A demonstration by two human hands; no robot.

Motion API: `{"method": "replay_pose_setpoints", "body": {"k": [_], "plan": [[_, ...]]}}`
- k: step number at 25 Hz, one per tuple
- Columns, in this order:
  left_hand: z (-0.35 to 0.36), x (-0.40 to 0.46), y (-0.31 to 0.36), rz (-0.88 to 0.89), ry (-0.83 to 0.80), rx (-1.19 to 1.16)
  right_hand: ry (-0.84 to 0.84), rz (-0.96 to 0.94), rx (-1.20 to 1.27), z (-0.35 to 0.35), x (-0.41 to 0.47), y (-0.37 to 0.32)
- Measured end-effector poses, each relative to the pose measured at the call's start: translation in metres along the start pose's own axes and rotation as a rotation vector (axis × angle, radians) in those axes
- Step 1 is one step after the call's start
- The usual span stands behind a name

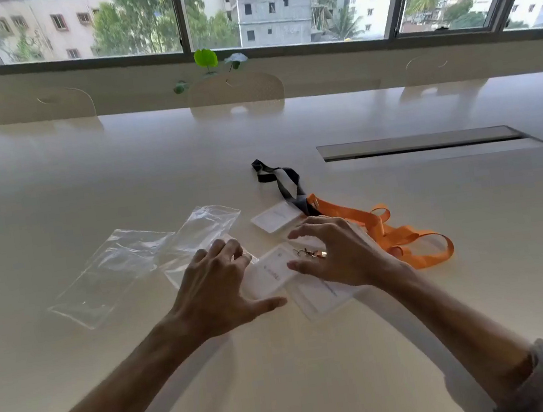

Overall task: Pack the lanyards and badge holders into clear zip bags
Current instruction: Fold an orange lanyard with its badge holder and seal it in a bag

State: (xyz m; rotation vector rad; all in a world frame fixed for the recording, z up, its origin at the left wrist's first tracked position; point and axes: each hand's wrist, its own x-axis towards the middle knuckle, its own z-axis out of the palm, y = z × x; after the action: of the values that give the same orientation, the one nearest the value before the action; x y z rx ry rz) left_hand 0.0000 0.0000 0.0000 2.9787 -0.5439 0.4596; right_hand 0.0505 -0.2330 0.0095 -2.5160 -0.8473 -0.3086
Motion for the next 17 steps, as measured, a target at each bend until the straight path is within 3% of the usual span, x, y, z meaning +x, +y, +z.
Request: {"method": "replay_pose_setpoints", "body": {"k": [4, 9, 17], "plan": [[0.009, 0.001, -0.005, 0.000, 0.005, 0.019, -0.175, 0.010, -0.132, 0.013, 0.002, 0.007], [0.015, 0.001, -0.006, -0.001, 0.035, -0.038, -0.332, 0.035, -0.045, 0.018, 0.013, 0.012], [0.010, 0.001, -0.007, 0.000, 0.027, -0.053, -0.195, 0.009, 0.043, 0.017, 0.015, 0.008]]}}
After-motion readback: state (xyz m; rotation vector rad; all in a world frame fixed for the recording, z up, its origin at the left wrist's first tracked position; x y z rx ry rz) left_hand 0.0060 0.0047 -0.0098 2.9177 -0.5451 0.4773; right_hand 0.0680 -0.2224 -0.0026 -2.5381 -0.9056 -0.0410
